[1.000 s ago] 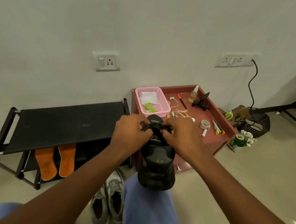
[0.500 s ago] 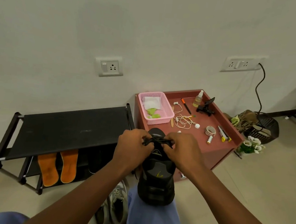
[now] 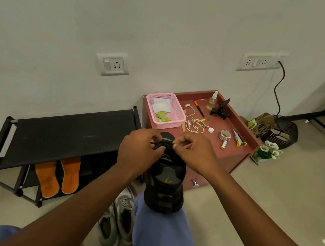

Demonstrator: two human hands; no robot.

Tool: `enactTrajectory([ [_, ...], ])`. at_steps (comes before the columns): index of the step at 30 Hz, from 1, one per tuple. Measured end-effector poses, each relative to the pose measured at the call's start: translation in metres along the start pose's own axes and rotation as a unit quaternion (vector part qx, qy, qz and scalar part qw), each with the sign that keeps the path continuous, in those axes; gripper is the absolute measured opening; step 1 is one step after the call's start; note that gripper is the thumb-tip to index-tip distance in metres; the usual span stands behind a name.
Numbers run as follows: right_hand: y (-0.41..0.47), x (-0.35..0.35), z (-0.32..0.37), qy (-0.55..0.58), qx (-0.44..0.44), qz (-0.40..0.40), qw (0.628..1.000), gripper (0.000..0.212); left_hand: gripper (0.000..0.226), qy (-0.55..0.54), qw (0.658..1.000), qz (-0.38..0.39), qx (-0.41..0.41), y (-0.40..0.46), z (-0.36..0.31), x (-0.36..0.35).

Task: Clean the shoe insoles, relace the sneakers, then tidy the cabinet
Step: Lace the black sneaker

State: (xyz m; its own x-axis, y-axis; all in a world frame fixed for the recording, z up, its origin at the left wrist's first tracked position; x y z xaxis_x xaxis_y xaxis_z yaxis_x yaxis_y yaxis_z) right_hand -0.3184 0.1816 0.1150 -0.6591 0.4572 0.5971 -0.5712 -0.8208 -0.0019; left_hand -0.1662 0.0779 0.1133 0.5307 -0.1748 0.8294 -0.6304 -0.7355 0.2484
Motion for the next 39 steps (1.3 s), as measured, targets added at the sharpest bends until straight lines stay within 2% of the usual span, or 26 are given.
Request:
enactTrajectory([
  [5,0.001,0.003,0.002,0.035,-0.008,-0.028,0.999,0.008,0.015,0.023,1.0,-0.003,0.006,0.002,-0.004,0.007],
  [8,0.001,0.003,-0.001,0.052,-0.019,-0.033,0.998,0.017,0.008,0.017,1.0,0.008,0.016,0.004,0.0,0.01],
  [12,0.0,0.004,-0.004,0.133,-0.045,-0.035,0.989,0.023,0.003,-0.003,0.999,0.034,0.029,0.005,0.003,0.012],
  [18,-0.004,0.01,0.011,0.305,-0.061,-0.009,0.95,0.026,0.007,-0.021,0.996,0.083,0.037,0.009,-0.002,0.012],
  [22,-0.002,0.017,0.019,0.419,-0.056,-0.003,0.906,0.026,0.007,-0.02,0.994,0.102,0.037,0.011,-0.002,0.009],
  [26,0.001,0.032,0.02,0.491,-0.056,-0.055,0.868,0.027,0.011,-0.029,0.993,0.106,0.044,0.01,-0.004,0.01],
  [30,0.0,0.047,0.013,0.453,-0.081,-0.141,0.877,0.022,0.016,-0.048,0.992,0.107,0.054,0.01,0.0,0.013],
  [34,-0.003,0.055,-0.003,0.285,-0.098,-0.164,0.939,0.017,0.021,-0.059,0.991,0.109,0.052,0.009,0.0,0.013],
  [36,-0.004,0.052,-0.014,0.168,-0.116,-0.136,0.97,0.016,0.022,-0.063,0.99,0.113,0.05,0.008,-0.001,0.013],
  [39,-0.007,0.038,-0.025,0.024,-0.162,-0.017,0.986,0.011,0.021,-0.076,0.989,0.12,0.046,0.008,-0.001,0.01],
])
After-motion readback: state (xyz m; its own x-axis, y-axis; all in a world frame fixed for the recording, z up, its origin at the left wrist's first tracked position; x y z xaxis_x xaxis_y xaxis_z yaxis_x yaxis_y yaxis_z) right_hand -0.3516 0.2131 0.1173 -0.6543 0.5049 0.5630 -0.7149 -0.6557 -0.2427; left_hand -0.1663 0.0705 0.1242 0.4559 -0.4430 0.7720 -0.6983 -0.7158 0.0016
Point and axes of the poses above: each hand's wrist, its own y-axis towards the middle knuckle, its own x-axis out of the back of the hand, z = x × y, the point moved 4 cm from there along y, towards the middle knuckle, and after that the axes turned 5 degrees about y, right-handed, at the moved point
